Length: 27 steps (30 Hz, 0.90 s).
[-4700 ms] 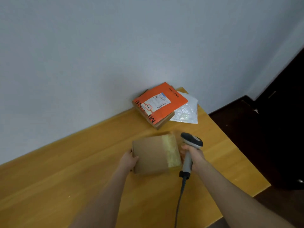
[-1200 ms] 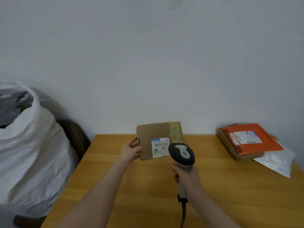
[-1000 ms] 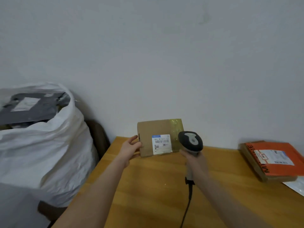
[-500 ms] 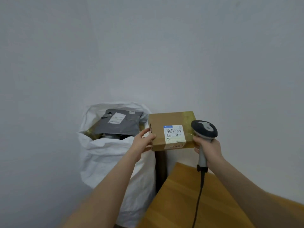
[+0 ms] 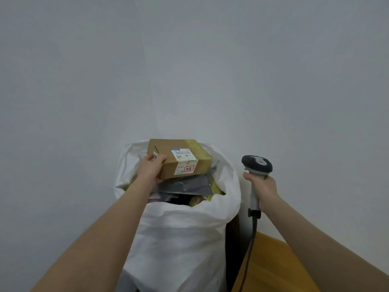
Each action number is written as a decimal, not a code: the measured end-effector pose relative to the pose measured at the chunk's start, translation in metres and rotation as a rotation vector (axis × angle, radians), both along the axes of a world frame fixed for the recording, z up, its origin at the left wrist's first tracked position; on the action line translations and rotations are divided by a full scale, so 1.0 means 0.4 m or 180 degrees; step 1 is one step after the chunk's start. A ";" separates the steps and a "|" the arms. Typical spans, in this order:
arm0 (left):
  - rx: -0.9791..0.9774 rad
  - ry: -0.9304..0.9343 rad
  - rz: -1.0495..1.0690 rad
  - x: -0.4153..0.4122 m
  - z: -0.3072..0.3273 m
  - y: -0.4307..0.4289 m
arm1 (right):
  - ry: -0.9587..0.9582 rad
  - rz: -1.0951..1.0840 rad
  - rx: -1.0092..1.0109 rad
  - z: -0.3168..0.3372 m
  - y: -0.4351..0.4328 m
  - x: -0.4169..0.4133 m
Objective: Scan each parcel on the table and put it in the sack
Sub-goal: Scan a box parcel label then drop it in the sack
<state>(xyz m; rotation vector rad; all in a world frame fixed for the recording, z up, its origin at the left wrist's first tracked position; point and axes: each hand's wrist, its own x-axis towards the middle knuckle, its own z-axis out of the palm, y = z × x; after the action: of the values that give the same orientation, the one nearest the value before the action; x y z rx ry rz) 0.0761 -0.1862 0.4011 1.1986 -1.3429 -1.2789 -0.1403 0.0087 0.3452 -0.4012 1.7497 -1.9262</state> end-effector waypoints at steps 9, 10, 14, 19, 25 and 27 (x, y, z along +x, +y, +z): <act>-0.1860 -0.3060 -0.0652 -0.124 -0.104 -0.122 | -0.0485 0.0248 0.0337 -0.109 -0.138 -0.069; -0.2280 -0.3630 -0.0607 -0.134 -0.107 -0.126 | -0.0492 0.0242 0.0380 -0.115 -0.147 -0.070; -0.2917 -0.4748 -0.0975 -0.190 -0.095 -0.155 | -0.0509 0.0191 0.0406 -0.104 -0.187 -0.067; -0.2626 -0.5247 -0.1230 -0.235 -0.124 -0.188 | -0.0410 -0.0070 0.0091 -0.034 -0.233 -0.074; -0.2468 -0.5439 -0.1114 -0.244 -0.175 -0.291 | -0.0463 -0.0236 -0.0211 -0.009 -0.259 -0.097; -0.2447 -0.5341 -0.1160 -0.247 -0.203 -0.312 | -0.0531 -0.0300 -0.0193 -0.033 -0.249 -0.107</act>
<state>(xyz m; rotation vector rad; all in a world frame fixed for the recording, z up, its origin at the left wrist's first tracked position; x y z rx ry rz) -0.0227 -0.3110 0.3201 1.3759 -2.8862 0.4970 -0.1830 -0.0908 0.3321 -0.1761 1.6323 -2.0198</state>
